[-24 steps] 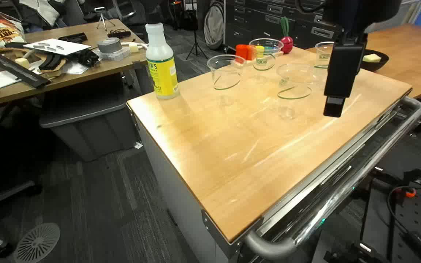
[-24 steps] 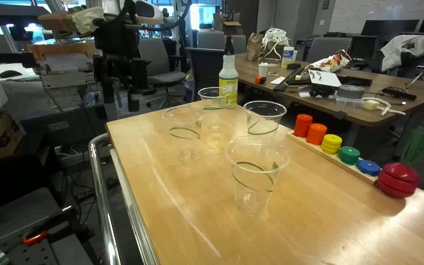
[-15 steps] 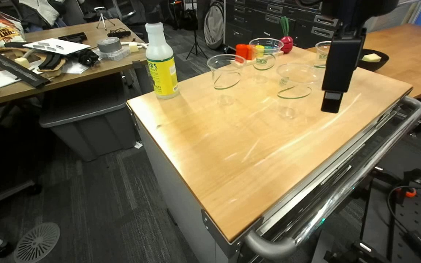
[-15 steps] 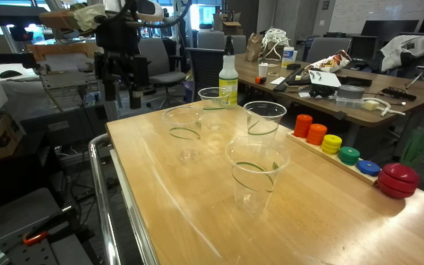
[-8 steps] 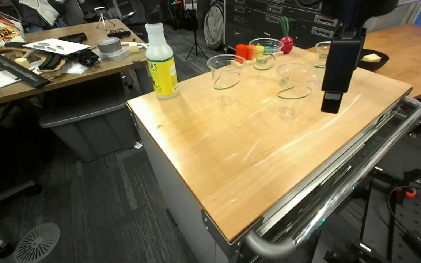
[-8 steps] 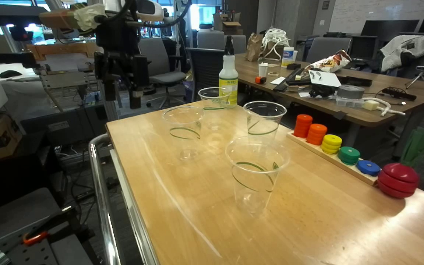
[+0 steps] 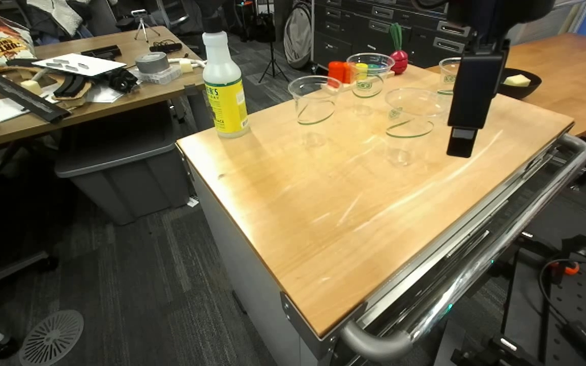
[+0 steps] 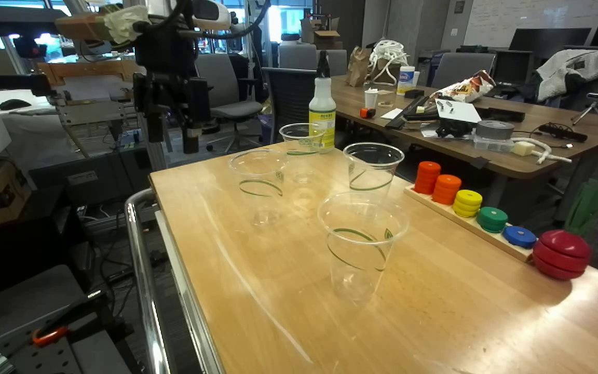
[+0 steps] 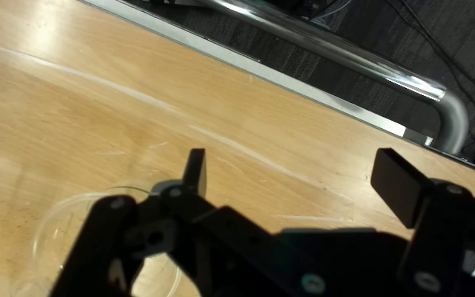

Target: Stack all four of the plastic cups together

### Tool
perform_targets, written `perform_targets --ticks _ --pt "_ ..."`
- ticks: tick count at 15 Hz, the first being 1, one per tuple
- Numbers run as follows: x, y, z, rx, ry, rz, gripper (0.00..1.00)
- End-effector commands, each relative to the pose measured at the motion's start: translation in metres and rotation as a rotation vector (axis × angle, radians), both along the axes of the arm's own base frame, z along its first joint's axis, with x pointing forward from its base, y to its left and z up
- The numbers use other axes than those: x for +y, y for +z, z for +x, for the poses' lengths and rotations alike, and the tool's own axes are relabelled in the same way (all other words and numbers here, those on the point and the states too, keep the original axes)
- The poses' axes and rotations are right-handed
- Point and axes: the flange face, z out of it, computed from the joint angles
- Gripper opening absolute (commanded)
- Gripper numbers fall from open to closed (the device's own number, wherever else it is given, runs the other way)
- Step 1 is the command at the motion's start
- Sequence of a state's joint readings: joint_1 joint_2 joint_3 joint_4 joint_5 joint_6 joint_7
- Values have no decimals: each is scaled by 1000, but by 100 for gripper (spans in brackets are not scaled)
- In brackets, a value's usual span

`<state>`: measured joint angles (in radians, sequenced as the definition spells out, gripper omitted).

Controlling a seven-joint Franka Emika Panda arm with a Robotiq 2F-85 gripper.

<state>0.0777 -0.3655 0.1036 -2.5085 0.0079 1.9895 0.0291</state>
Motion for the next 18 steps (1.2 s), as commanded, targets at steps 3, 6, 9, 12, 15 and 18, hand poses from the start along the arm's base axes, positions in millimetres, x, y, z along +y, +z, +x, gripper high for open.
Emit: perform_targets --ticks 3,6,9,12,15,18 --pt "-15 14 -5 -43 -37 24 100" --pt "-35 29 -11 -85 -85 38 100" --pt "-64 45 -15 -138 -196 53 100" --pt "-100 52 -8 -160 -328 77 100" --pt "-128 43 7 -163 -375 104 100" --pt "-141 29 25 -137 -391 127 100"
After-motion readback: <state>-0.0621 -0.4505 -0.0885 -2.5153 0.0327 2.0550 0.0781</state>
